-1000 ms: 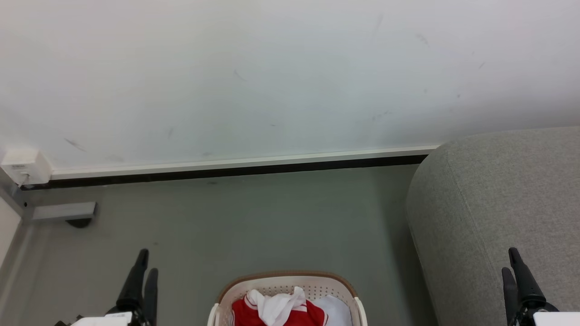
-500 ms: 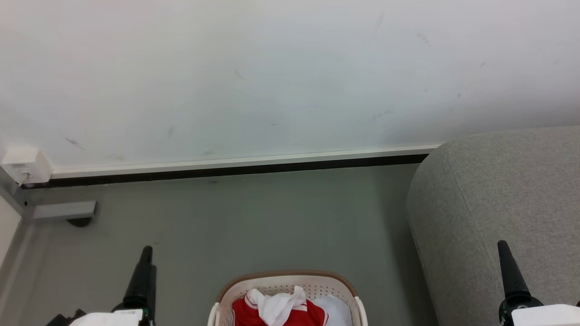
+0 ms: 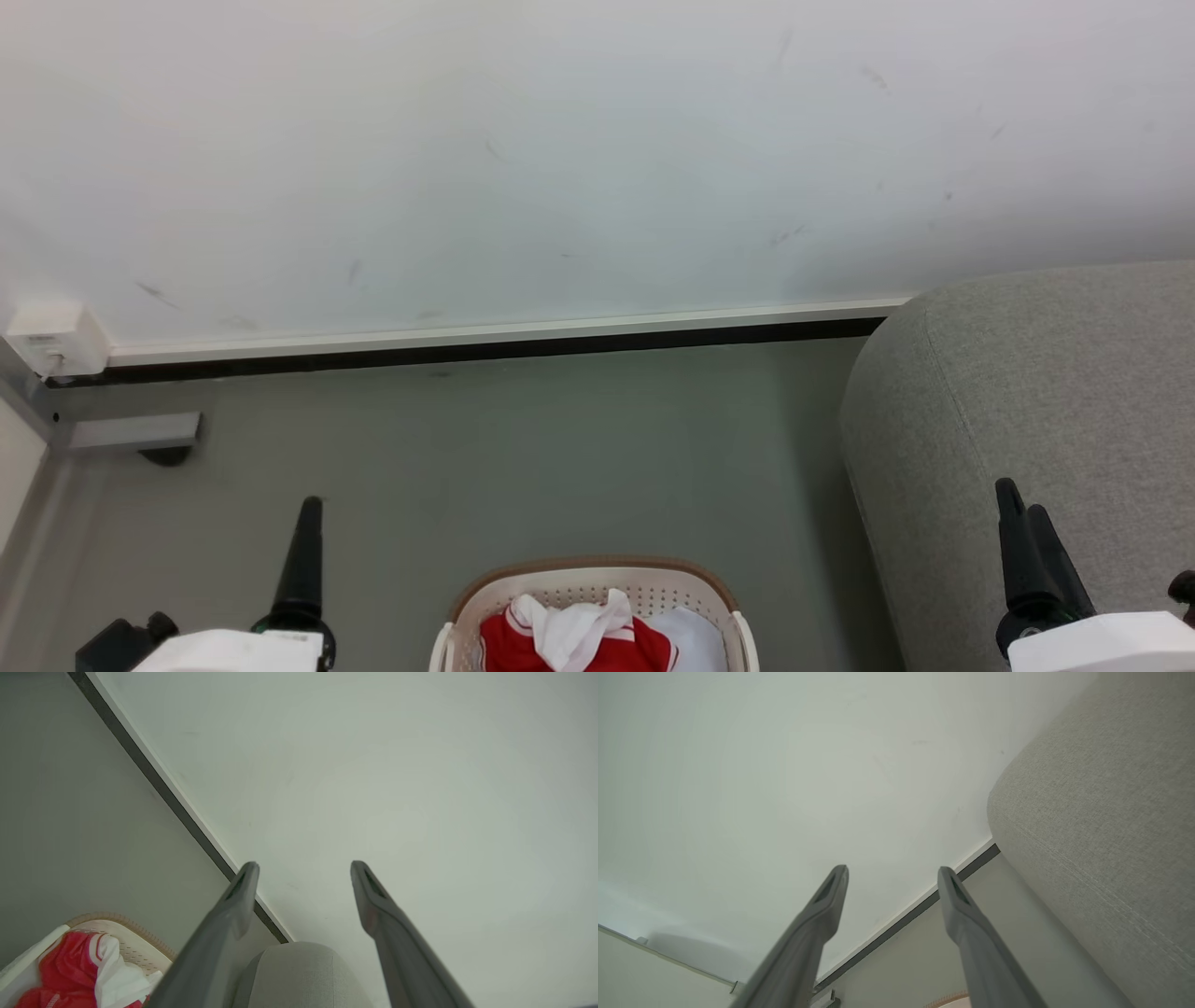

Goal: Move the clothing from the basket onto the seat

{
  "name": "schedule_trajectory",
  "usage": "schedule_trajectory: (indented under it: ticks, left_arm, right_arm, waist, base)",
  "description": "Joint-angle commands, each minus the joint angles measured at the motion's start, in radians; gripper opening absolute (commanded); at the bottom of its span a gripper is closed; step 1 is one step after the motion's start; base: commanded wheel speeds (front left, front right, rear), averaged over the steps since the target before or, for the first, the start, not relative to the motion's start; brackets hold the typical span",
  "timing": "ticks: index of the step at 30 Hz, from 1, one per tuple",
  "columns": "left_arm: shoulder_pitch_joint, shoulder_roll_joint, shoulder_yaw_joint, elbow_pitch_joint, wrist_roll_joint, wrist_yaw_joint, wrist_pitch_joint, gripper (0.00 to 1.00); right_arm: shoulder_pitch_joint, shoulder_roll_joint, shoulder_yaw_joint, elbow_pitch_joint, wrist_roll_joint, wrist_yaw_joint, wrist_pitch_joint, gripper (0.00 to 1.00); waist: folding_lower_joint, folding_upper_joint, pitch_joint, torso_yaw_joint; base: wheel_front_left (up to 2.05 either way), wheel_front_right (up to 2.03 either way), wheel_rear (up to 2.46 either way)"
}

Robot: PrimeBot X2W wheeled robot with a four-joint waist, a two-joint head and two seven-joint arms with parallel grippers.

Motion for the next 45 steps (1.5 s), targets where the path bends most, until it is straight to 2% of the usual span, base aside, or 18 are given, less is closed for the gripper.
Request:
schedule_trajectory:
  ticks: [1,11,14,24,37,45]
  left_arm:
    - [-0.009,0.008,0.000,-0.019,0.061,0.004,-0.013,1.00]
    - [0.006,0.009,0.003,-0.023,0.289,0.007,-0.047,1.00]
    - [0.008,0.009,0.004,-0.023,0.320,0.008,-0.053,1.00]
    - [0.023,0.014,0.006,-0.031,0.525,0.006,-0.084,1.00]
    - [0.034,0.040,-0.008,0.001,0.727,0.026,-0.119,1.00]
    - [0.042,0.049,-0.019,0.003,0.811,0.044,-0.139,1.00]
  right_arm:
    - [-0.030,-0.018,0.009,-0.019,-0.063,-0.001,-0.013,1.00]
    - [-0.037,-0.050,0.043,0.002,-0.285,-0.001,-0.048,1.00]
    - [-0.037,-0.057,0.047,0.006,-0.319,-0.001,-0.054,1.00]
    - [-0.038,-0.072,0.058,0.017,-0.461,-0.001,-0.084,1.00]
    - [-0.020,-0.044,0.038,0.052,-0.623,-0.001,-0.120,1.00]
    - [-0.010,-0.023,0.032,0.072,-0.703,-0.001,-0.140,1.00]
  waist:
    - [0.0000,-0.0001,-0.001,0.001]
    - [0.0000,-0.0001,-0.003,0.003]
    - [0.0000,-0.0001,-0.003,0.004]
    - [0.0000,-0.0001,-0.004,0.006]
    - [0.0000,-0.0001,-0.005,0.005]
    - [0.0000,-0.0001,-0.004,0.001]
  base:
    - [0.00,0.00,0.00]
    - [0.00,0.00,0.00]
    - [0.00,0.00,0.00]
    - [0.00,0.00,0.00]
    - [0.00,0.00,0.00]
    - [0.00,0.00,0.00]
